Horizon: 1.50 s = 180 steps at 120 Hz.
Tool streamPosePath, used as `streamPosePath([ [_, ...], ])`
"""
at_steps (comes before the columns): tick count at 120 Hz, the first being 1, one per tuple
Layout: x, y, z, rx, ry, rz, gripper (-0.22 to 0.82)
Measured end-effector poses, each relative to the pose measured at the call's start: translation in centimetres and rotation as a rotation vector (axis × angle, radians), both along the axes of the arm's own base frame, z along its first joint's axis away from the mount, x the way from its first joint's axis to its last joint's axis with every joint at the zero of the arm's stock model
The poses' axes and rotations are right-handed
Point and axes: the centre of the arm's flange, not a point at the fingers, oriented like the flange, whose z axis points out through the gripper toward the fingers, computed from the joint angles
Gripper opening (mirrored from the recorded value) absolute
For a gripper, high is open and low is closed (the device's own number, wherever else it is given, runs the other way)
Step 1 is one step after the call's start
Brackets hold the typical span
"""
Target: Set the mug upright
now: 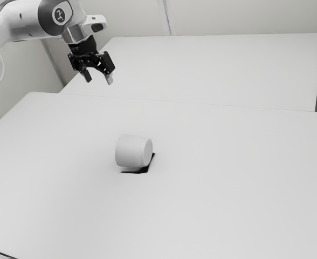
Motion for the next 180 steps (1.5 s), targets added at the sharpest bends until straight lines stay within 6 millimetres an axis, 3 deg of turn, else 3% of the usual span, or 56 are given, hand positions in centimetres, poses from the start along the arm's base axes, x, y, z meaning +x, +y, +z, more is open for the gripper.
streamPosePath([
  [36,0.1,0.1,-0.5,-0.027,0.011,0.001,0.60],
  [44,0.0,0.9,-0.6,-0.077,0.018,0.022,0.60],
  [52,-0.3,3.4,-1.6,-0.168,0.041,0.077,0.60],
  [74,-1.9,9.2,-9.2,-0.478,0.151,0.217,0.60],
  [88,-1.4,10.1,-13.7,-0.624,0.182,0.247,0.60],
  [109,-1.2,12.2,-22.4,-0.805,0.218,0.312,0.60],
  [121,-1.5,12.3,-25.7,-0.880,0.222,0.323,0.60],
  [145,-2.9,11.0,-29.3,-1.021,0.195,0.323,0.60],
  [172,-3.4,9.9,-30.5,-1.129,0.137,0.283,0.60],
  [180,-3.4,9.8,-30.6,-1.140,0.123,0.266,0.48],
])
